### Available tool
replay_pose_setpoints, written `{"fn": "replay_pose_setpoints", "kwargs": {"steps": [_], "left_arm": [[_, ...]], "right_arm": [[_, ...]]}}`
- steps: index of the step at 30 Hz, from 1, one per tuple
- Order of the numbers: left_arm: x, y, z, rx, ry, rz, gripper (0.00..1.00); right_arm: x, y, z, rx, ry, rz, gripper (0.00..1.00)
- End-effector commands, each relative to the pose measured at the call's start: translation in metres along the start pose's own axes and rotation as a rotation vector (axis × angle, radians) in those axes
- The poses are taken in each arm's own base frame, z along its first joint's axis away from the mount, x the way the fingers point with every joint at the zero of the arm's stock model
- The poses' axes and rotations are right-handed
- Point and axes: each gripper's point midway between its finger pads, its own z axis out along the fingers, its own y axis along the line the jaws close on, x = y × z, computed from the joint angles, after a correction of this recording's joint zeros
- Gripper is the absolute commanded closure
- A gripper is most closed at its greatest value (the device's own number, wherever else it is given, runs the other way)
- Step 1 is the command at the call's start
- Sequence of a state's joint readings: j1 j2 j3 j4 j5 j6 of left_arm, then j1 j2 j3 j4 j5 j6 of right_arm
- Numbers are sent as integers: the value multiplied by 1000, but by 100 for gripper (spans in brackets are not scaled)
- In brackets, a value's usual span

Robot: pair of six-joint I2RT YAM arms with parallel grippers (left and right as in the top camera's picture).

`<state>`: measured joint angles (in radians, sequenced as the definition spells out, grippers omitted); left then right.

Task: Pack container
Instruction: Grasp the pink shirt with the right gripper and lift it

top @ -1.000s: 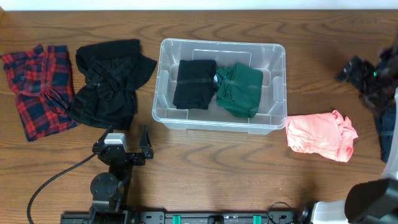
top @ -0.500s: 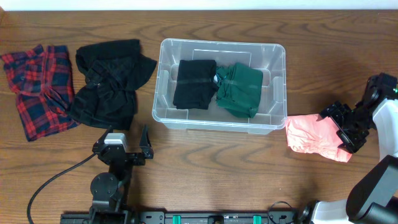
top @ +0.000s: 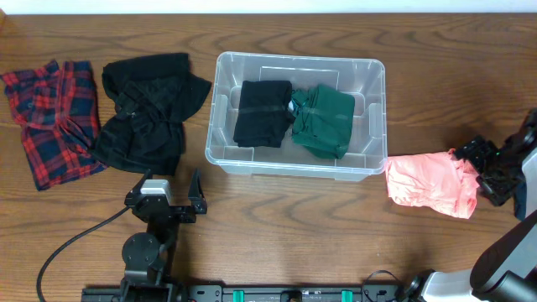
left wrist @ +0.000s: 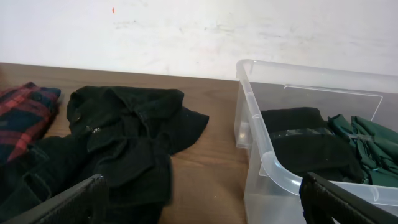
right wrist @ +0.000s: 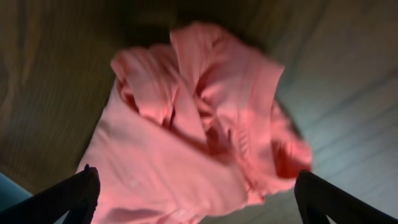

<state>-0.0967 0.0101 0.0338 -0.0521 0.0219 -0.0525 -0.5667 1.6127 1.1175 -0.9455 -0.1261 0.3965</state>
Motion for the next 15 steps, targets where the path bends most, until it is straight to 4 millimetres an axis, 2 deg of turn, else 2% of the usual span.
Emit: {"fn": "replay_pose_setpoints", "kwargs": {"steps": [1,4,9,15], "left_arm": [[18,3,2,-15,42,1,2],[18,3,2,-15,42,1,2],[18,3,2,-16,42,1,2],[18,3,2,-15,42,1,2]], "right_arm": [[-12,-13,-3,68,-57,-67,1],[-22,-18,-4,107,-104,-88,1],[-34,-13,-3,98,-147,-240,4],[-27,-11,11,75,-115,-396,6]]}}
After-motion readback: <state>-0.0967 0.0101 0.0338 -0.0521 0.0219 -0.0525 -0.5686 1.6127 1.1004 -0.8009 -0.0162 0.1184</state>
